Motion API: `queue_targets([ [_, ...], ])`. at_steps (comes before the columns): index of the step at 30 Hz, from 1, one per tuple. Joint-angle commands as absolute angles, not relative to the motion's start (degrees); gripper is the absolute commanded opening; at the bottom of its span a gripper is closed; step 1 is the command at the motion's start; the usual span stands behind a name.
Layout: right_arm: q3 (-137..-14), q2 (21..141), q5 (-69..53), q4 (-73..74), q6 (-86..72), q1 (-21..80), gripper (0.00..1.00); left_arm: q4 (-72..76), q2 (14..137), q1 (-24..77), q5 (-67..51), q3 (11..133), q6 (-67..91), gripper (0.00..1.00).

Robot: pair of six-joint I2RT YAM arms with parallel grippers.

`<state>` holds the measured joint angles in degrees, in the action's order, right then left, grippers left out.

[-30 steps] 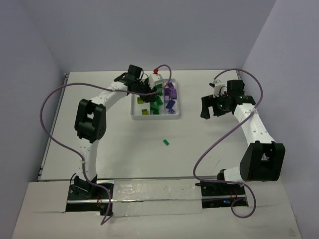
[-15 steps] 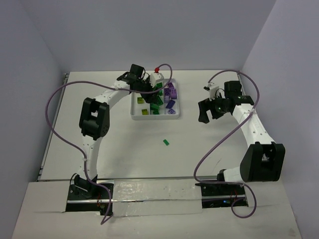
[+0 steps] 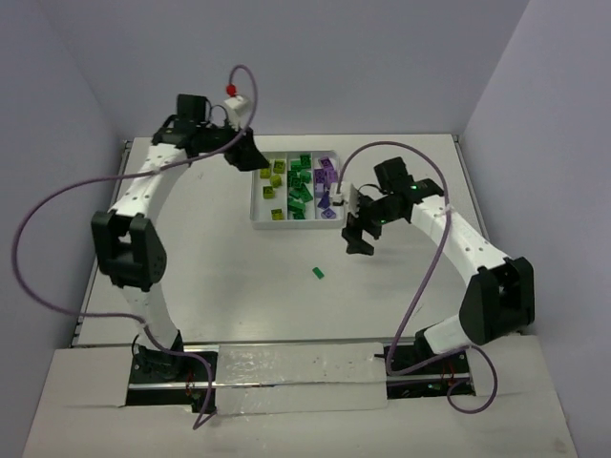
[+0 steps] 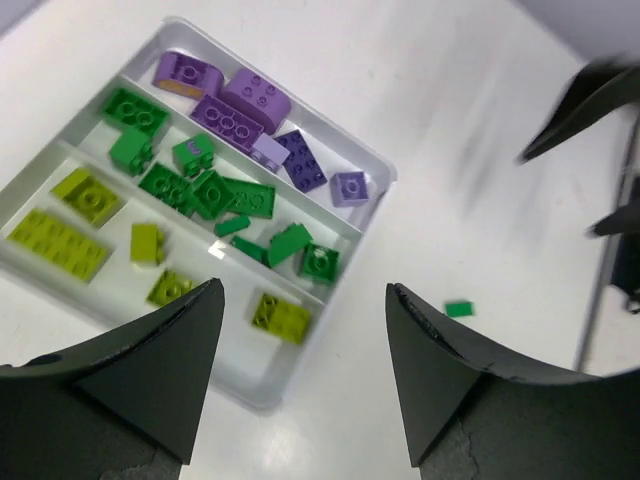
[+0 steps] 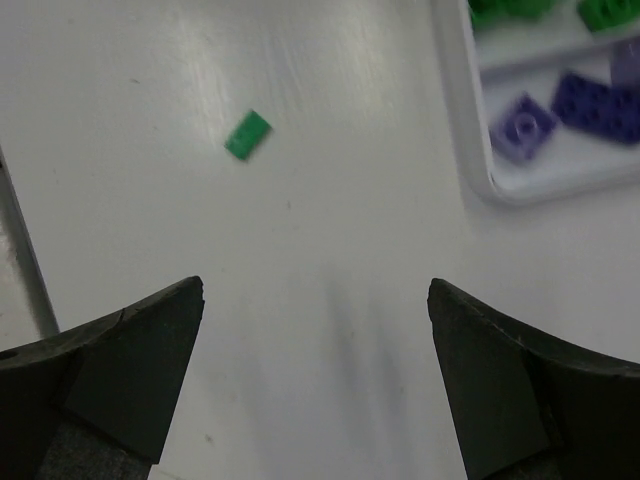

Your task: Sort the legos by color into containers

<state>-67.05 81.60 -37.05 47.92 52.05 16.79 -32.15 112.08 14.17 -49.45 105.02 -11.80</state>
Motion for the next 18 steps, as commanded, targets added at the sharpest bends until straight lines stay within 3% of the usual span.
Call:
queue_targets([
  [1, -76.15, 90.89, -41.23, 55.47, 69.38, 25.59, 1.0, -34.91, 97.99, 10.36, -57.98, 96.27, -8.45, 0.75],
  [8, -83.92, 103.58, -36.76, 60.73, 77.44, 33.42, 0.98, -33.14, 88.31, 6.51, -60.42, 84.34, -7.71, 0.74],
  [18, -80.79, 106.87, -28.1, 56.09, 79.15, 38.93, 0.96, -32.17, 88.28, 4.79, -62.75, 81.61, -8.88, 0.74],
])
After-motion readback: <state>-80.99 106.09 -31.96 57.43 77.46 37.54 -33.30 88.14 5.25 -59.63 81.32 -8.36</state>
